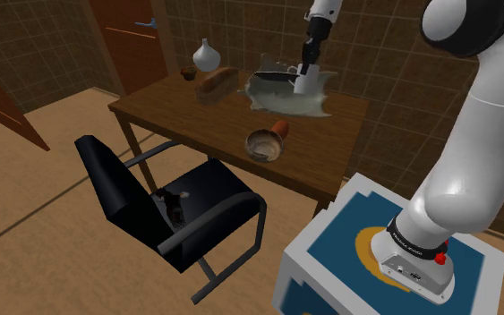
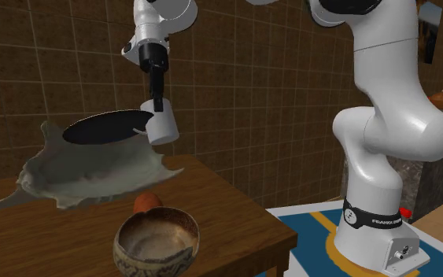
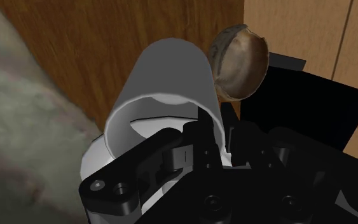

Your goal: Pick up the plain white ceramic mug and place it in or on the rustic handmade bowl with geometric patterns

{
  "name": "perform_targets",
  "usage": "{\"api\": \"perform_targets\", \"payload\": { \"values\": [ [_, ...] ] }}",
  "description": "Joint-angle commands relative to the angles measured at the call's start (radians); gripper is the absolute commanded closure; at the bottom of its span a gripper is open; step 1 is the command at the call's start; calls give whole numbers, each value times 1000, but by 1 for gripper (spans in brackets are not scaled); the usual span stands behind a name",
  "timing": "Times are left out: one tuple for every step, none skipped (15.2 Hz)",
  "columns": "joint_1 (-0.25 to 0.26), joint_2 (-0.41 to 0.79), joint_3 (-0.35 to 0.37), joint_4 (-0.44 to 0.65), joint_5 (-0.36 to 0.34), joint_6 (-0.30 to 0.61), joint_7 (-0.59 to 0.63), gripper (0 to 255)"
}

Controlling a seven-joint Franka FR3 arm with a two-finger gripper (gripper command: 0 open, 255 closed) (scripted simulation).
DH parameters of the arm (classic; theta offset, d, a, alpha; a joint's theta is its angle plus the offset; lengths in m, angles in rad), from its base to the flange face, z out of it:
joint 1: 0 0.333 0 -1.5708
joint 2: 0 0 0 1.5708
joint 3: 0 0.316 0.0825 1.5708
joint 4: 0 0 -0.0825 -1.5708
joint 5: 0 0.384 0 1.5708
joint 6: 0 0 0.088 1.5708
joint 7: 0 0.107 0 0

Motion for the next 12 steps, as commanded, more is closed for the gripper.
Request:
{"api": "perform_targets", "payload": {
  "values": [
    [33, -34, 16, -34, -8, 23, 45, 255],
    [50, -49, 26, -49, -10, 36, 69, 255],
    [66, -63, 37, -63, -12, 48, 93, 255],
    [82, -76, 47, -75, -13, 59, 117, 255],
    [97, -88, 58, -86, -14, 71, 141, 255],
    [112, -98, 69, -96, -14, 82, 165, 255],
    [127, -107, 80, -105, -14, 92, 188, 255],
    [140, -115, 92, -112, -13, 103, 211, 255],
    [154, -122, 103, -118, -12, 113, 235, 255],
    [168, -128, 114, -123, -11, 123, 257, 255],
    [181, -132, 126, -126, -9, 132, 280, 255],
    [194, -136, 137, -128, -7, 142, 303, 255]
  ]
}}
